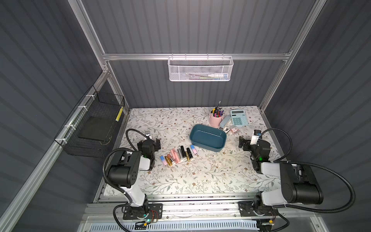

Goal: Put the lipstick into the storage box
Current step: Pick up the lipstick at the center of the board.

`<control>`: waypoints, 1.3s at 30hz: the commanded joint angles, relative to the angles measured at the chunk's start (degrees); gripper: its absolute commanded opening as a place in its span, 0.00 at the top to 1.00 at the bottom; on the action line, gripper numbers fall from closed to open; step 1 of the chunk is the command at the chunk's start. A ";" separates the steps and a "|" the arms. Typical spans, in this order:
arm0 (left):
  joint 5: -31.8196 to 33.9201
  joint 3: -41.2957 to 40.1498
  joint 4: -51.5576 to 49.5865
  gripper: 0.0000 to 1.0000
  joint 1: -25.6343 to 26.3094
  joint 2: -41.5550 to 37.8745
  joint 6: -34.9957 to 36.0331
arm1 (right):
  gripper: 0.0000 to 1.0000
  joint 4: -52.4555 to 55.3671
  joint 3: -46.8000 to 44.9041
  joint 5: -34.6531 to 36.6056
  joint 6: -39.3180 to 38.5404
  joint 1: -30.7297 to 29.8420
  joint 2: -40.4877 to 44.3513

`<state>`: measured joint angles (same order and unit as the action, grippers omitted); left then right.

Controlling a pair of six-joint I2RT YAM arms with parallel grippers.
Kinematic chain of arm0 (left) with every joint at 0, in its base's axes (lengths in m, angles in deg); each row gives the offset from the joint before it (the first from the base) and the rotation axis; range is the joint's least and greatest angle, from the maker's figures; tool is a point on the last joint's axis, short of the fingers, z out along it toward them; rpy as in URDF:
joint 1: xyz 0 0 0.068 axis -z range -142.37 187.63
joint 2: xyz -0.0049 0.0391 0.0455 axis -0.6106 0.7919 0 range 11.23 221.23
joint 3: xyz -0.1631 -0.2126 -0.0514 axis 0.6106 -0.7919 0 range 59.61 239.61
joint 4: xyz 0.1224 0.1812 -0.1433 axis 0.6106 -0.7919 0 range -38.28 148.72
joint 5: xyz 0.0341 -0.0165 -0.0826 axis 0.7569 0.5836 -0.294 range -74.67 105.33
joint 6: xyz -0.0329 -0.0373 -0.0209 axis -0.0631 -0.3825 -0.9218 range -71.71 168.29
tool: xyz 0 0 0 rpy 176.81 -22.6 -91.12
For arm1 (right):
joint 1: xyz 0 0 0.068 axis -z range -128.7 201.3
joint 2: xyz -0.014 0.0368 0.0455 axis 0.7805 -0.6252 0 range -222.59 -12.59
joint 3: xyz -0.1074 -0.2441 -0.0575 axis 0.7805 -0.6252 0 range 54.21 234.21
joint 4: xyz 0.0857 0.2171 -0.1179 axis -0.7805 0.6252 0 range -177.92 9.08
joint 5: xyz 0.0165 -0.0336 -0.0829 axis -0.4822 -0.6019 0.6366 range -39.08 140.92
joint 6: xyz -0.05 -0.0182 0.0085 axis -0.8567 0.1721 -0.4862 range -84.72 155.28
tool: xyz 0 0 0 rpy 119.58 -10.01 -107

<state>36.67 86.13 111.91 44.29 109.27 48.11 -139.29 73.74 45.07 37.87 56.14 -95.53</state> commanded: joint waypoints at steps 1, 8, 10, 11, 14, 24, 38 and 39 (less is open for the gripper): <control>-0.34 -0.20 1.22 0.00 -0.37 0.63 -0.34 | 0.01 -0.04 0.73 0.23 0.49 0.28 -0.36; -0.30 -0.11 1.26 0.00 -0.41 0.66 -0.29 | 0.01 -0.27 0.51 0.22 0.28 0.30 0.01; -0.33 -0.16 1.23 0.00 -0.37 0.63 -0.34 | 0.01 -0.56 0.23 0.31 0.16 0.26 0.14; -0.38 -0.16 1.22 0.00 -0.41 0.61 -0.35 | 0.01 -0.63 0.25 0.42 0.22 0.26 0.20; -0.32 -0.16 1.22 0.00 -0.39 0.61 -0.34 | 0.01 -0.74 0.13 0.41 0.22 0.23 0.23; -0.29 -0.17 1.39 0.00 -0.40 0.60 -0.34 | 0.01 -0.74 0.07 0.47 0.22 0.25 0.19; -0.50 -0.17 1.26 0.00 -0.42 0.61 -0.34 | 0.01 -0.67 0.11 0.50 0.13 0.05 0.31; -0.31 -0.47 1.66 0.00 -0.42 0.51 -0.31 | 0.01 -0.57 0.16 0.49 0.13 0.14 0.27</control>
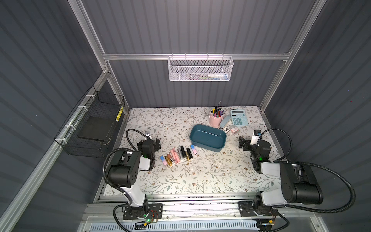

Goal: Put the lipstick into the storage box
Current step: Pick up the lipstick at the center of the board.

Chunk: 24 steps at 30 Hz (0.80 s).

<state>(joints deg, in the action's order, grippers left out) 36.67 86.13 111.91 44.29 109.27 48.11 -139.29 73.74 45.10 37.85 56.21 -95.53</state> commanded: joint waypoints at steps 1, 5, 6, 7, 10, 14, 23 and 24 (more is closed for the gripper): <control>0.10 -0.70 2.20 0.00 -0.42 0.55 -0.19 | 0.01 -0.65 0.16 0.46 0.16 0.02 0.23; 1.08 3.35 -7.61 0.00 -0.40 -3.12 -0.26 | 0.01 -0.39 0.33 0.26 0.22 0.10 0.20; 1.12 5.46 -12.63 0.00 -0.39 -4.56 -0.42 | 0.01 -0.44 0.25 0.36 0.17 0.09 0.21; 0.97 7.07 -16.21 0.00 -0.41 -5.75 -0.36 | 0.01 -0.63 0.10 0.42 0.16 0.10 0.30; -0.46 10.20 -21.82 0.00 -0.41 -10.26 0.66 | 0.01 2.41 1.26 1.16 -0.06 -0.31 1.43; -3.86 21.73 -39.99 0.00 -0.40 -12.80 0.40 | 0.01 23.97 10.57 4.20 0.86 -1.76 6.42; -12.74 32.72 -58.80 0.00 -0.15 -15.83 -15.43 | 0.08 68.23 33.01 8.23 3.99 -16.66 15.36; -12.61 32.93 -61.12 0.01 -0.03 -16.17 -18.00 | 0.09 71.54 35.11 8.18 4.77 -19.00 15.69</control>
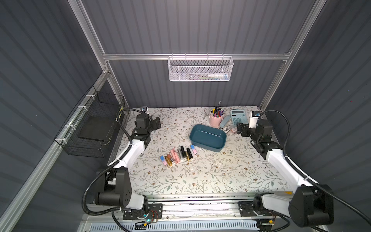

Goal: Put the lipstick into the storage box
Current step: Pick up the lipstick at the center of the board.

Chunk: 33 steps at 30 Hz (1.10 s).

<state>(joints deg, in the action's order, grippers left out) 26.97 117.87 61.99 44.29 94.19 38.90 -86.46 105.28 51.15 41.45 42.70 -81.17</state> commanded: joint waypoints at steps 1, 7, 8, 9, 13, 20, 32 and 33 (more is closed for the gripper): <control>-3.17 1.20 -12.97 0.02 0.16 -1.29 -10.37 | 0.09 21.26 5.42 0.82 1.43 -7.20 1.42; -1.60 -0.97 -25.52 0.09 5.68 -4.20 -18.15 | 0.13 30.17 13.56 -0.31 7.55 -15.61 -1.81; -0.97 -1.77 -26.94 0.10 6.96 -5.05 -19.37 | 0.13 30.21 14.56 -1.53 8.62 -16.70 -2.55; -0.39 -2.56 -28.15 0.10 8.08 -5.96 -20.50 | 0.14 30.33 15.86 -1.25 9.55 -18.00 -3.44; 1.43 -5.59 -29.61 0.09 8.99 -9.67 -23.88 | 0.19 33.41 25.29 -1.13 6.59 -23.64 -7.53; 3.22 -2.42 -29.28 0.09 8.99 -12.12 -22.06 | 0.98 41.47 42.99 3.40 0.03 -27.80 -16.67; 3.44 1.01 -26.00 0.04 9.00 -12.44 -15.56 | 0.13 43.23 44.28 -0.36 3.87 -27.06 -23.96; 2.26 1.99 -25.64 0.00 8.99 -11.17 -14.45 | 0.10 42.59 44.21 -0.23 4.57 -26.56 -23.57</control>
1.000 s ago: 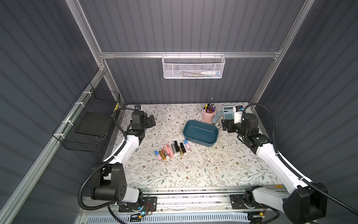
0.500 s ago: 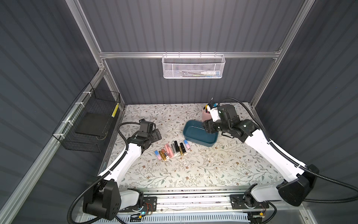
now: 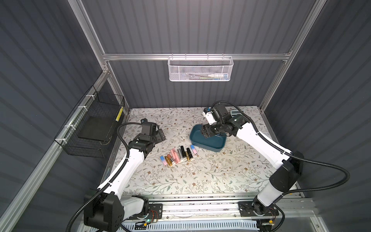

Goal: Put the lipstick into the storage box
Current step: Pick up the lipstick at the center of the board.

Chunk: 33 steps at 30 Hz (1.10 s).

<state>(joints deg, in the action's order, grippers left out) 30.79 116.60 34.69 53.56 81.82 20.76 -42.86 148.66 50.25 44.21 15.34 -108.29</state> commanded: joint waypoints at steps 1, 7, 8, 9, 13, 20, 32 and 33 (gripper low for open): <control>-1.53 4.51 1.35 0.00 -0.28 2.43 3.92 | 0.11 -1.52 0.64 -0.19 2.27 1.49 3.84; 2.22 15.84 -7.24 0.00 -0.26 8.89 2.78 | 0.23 4.56 4.86 -5.60 2.85 4.71 -0.19; 2.85 16.72 -7.45 0.00 -0.25 8.95 3.96 | 0.27 6.53 6.33 -5.80 2.65 4.71 -1.52; 3.12 16.83 -7.19 0.00 -0.23 8.87 5.34 | 0.32 8.16 7.47 -6.31 2.42 4.76 -2.85; 1.61 16.39 -6.93 0.00 -0.28 8.86 6.90 | 0.35 8.64 6.18 -5.42 3.21 3.91 -3.53; -1.56 15.07 -6.31 0.00 -0.24 8.86 3.56 | 0.40 8.35 1.53 -5.99 4.04 1.00 -2.86; -0.69 13.69 -7.86 0.00 -0.30 8.62 0.35 | 0.43 4.48 -3.77 -7.35 5.19 -8.13 -7.06; -0.61 13.45 -8.06 0.00 -0.31 8.54 -0.01 | 0.44 3.98 -4.07 -7.06 5.65 -8.20 -7.46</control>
<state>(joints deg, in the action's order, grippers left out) 30.14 131.12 28.53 53.56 90.85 22.69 -37.37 145.95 44.09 48.56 7.29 -114.23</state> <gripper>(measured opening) 0.997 0.560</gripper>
